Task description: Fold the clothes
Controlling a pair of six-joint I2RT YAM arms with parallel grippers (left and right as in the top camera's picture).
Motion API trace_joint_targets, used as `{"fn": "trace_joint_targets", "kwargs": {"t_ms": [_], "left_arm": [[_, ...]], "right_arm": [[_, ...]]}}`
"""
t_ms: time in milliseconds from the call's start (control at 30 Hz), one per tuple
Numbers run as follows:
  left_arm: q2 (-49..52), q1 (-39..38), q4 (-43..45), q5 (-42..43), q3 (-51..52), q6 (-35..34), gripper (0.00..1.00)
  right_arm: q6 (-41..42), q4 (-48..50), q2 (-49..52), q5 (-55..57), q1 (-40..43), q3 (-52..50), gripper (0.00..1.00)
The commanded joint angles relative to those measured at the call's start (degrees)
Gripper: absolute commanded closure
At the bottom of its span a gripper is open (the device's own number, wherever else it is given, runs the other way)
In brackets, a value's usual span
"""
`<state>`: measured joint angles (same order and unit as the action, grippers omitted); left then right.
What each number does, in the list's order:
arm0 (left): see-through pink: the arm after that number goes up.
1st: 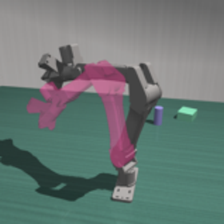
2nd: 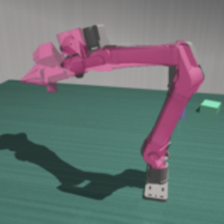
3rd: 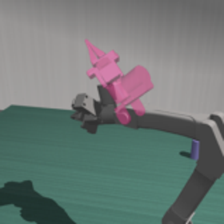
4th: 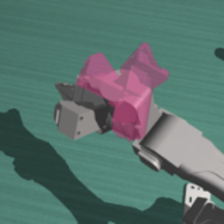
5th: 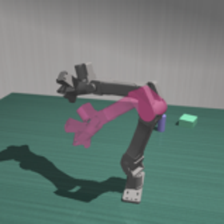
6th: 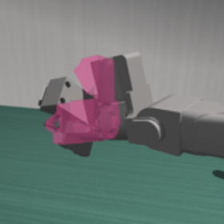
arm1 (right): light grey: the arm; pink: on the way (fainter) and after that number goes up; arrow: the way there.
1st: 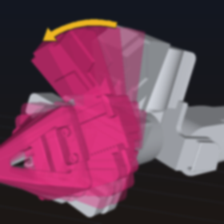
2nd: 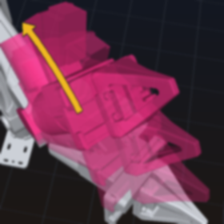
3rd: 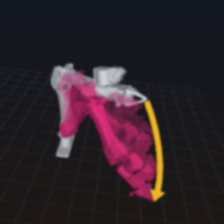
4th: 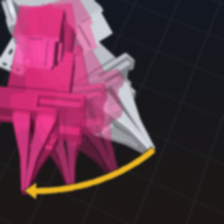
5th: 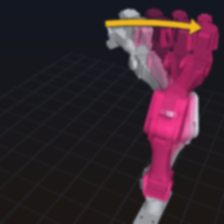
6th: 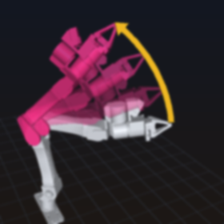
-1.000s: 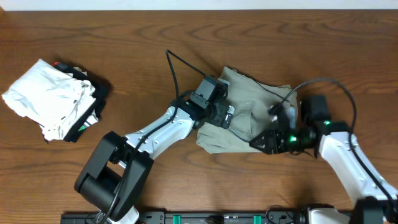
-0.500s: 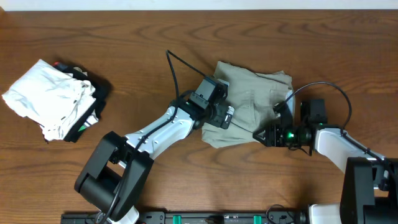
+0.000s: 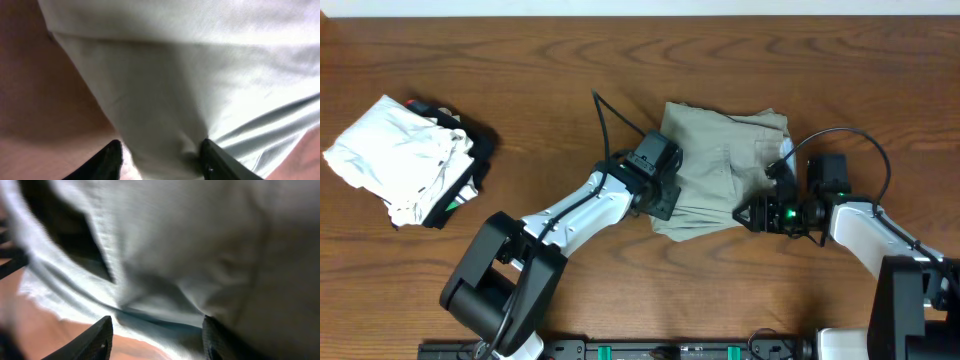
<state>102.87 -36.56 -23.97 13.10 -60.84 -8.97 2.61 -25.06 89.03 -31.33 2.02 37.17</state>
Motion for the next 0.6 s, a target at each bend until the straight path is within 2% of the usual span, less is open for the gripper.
{"fn": "trace_joint_targets", "kwargs": {"t_ms": [0, 33, 67, 200, 333, 467, 500, 533, 567], "left_arm": [[0.9, 0.2, -2.6, 8.3, -0.1, 0.3, 0.55], [0.9, 0.2, -3.1, 10.9, -0.1, 0.3, 0.58], [0.9, 0.2, -3.7, 14.2, -0.1, 0.3, 0.69], [0.2, 0.2, -5.1, 15.3, -0.1, 0.4, 0.77], [-3.1, 0.2, -8.0, 13.2, -0.1, 1.3, 0.81], [-10.3, 0.3, -6.4, 4.3, -0.1, 1.5, 0.8], [-12.2, 0.3, -4.9, 1.3, -0.2, 1.5, 0.77], [-13.9, 0.3, -2.9, -1.8, -0.1, 1.5, 0.49], [-15.2, 0.3, -0.5, -4.9, -0.1, 1.5, 0.26]], "right_arm": [[2.1, -2.1, -1.4, 20.9, 2.2, 1.1, 0.41], [2.1, -2.9, -2.9, 20.9, 2.2, 2.4, 0.4], [2.1, -4.3, -5.7, 20.7, 2.2, 5.0, 0.38], [1.3, -8.0, -11.9, 17.6, 2.0, 11.6, 0.37], [0.5, -9.9, -16.9, 14.8, 1.9, 17.0, 0.32], [0.5, -9.9, -19.2, 11.6, 1.0, 18.8, 0.3], [0.4, -10.3, -19.2, 10.8, 0.4, 18.8, 0.31], [-0.2, -10.8, -18.9, 10.1, -0.3, 18.7, 0.32], [-0.8, -11.5, -18.6, 9.9, -1.1, 18.6, 0.33]]}}
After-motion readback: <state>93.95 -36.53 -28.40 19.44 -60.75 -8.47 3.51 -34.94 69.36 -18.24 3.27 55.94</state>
